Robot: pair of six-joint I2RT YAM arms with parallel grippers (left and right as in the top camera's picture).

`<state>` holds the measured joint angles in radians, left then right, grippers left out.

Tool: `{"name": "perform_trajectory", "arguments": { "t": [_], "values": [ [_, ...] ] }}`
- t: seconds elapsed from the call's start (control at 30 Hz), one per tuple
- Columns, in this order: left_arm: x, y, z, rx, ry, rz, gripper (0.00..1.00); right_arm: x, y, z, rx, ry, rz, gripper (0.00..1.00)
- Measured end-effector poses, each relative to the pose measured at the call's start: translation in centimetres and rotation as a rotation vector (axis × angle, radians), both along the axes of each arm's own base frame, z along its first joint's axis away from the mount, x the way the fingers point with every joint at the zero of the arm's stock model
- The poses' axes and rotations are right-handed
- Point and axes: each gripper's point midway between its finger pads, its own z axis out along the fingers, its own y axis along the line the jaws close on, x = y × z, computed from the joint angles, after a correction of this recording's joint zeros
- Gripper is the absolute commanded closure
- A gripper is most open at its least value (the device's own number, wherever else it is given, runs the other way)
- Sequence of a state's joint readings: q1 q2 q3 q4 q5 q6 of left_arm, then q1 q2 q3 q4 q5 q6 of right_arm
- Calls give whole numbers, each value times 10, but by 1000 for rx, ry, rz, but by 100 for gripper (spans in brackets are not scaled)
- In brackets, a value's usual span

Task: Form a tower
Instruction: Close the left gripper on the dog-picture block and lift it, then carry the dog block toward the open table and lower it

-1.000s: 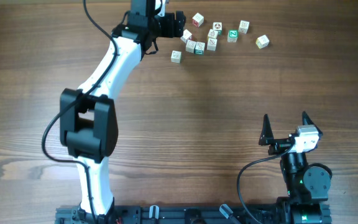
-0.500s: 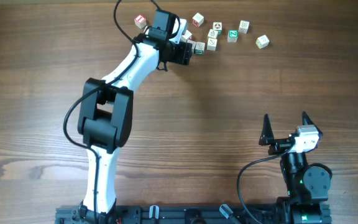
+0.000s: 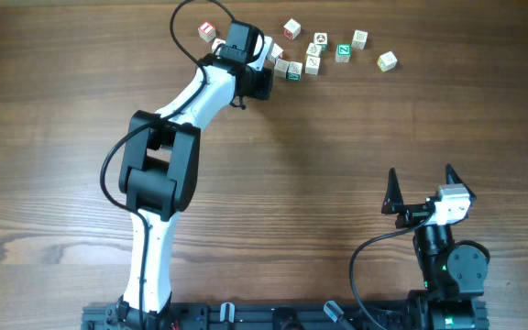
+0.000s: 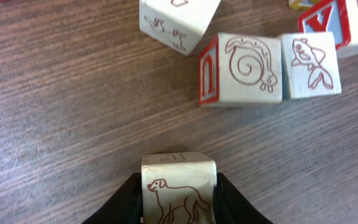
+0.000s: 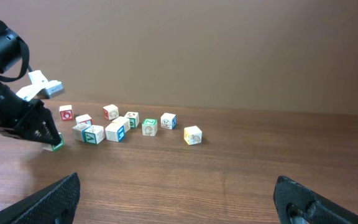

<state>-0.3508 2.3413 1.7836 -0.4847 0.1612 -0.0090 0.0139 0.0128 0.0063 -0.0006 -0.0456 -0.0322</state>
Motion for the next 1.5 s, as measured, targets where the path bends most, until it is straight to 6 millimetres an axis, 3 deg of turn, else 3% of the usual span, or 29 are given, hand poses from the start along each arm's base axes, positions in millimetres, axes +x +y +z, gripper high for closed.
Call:
{"name": "perform_trajectory", "arguments": {
  "t": [0.07, 0.23, 0.3, 0.37, 0.5, 0.63, 0.77, 0.83, 1.03, 1.5],
  "values": [
    [-6, 2, 7, 6, 15, 0, 68, 0, 0, 0, 0, 0, 0, 0],
    [-38, 12, 98, 2, 6, -3, 66, 0, 0, 0, 0, 0, 0, 0],
    [-56, 15, 114, 9, 45, 2, 70, 0, 0, 0, 0, 0, 0, 0],
    [-75, 11, 105, 23, 123, 12, 70, 0, 0, 0, 0, 0, 0, 0],
    [-93, -12, 96, 30, 154, -25, 70, 0, 0, 0, 0, 0, 0, 0],
    [-120, -20, 49, 65, 206, -49, 70, 0, 0, 0, 0, 0, 0, 0],
    [-129, -13, 11, 82, 201, -38, 69, 0, 0, 0, 0, 0, 0, 0],
    [-124, -15, -1, 59, 153, -36, 68, 0, 0, 0, 0, 0, 0, 0],
    [-106, -12, -4, 69, 45, 0, 69, 0, 0, 0, 0, 0, 0, 0],
    [-107, -6, -5, 102, 42, 1, 70, 0, 0, 0, 0, 0, 0, 0]
  ]
}}
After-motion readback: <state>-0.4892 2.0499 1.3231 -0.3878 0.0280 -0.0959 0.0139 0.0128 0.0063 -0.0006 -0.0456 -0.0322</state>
